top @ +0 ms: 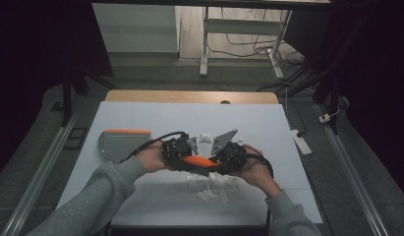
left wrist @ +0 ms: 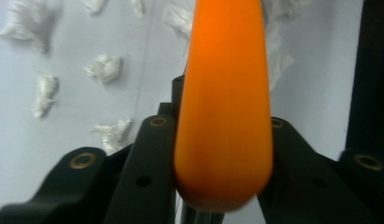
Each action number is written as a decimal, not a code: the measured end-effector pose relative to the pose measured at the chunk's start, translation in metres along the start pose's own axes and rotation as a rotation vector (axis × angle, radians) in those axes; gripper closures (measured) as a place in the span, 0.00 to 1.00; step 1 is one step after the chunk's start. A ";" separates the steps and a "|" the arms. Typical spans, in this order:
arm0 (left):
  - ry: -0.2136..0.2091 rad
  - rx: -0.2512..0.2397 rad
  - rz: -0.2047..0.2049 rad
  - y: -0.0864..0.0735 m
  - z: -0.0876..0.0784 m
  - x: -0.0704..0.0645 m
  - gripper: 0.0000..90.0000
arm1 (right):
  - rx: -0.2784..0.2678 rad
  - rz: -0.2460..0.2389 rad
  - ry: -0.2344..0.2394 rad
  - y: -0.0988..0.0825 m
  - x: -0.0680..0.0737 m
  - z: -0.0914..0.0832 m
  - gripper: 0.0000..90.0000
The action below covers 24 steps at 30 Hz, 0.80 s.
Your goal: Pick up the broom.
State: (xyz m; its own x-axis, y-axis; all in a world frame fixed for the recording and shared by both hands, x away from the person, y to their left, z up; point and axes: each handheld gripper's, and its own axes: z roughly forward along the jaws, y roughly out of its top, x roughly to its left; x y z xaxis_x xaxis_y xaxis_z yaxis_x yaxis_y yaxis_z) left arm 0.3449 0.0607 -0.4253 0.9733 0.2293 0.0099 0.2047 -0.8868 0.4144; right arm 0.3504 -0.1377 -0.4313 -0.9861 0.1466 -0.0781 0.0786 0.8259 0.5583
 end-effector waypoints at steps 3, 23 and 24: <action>0.137 -0.081 -0.065 -0.005 -0.011 -0.008 0.55 | -0.018 0.015 -0.026 -0.002 -0.002 -0.003 0.75; 0.417 -0.347 -0.440 -0.140 -0.041 -0.043 0.34 | -0.098 0.153 -0.115 -0.017 -0.022 -0.020 0.75; 0.424 -0.350 -0.446 -0.146 -0.041 -0.045 0.34 | -0.101 0.160 -0.118 -0.019 -0.023 -0.021 0.75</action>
State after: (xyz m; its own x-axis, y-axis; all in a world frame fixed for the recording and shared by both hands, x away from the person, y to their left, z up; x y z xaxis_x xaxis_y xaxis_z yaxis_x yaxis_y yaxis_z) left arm 0.2665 0.1962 -0.4495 0.6655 0.7403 0.0955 0.4599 -0.5074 0.7287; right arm 0.3690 -0.1678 -0.4226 -0.9378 0.3391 -0.0742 0.2121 0.7289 0.6509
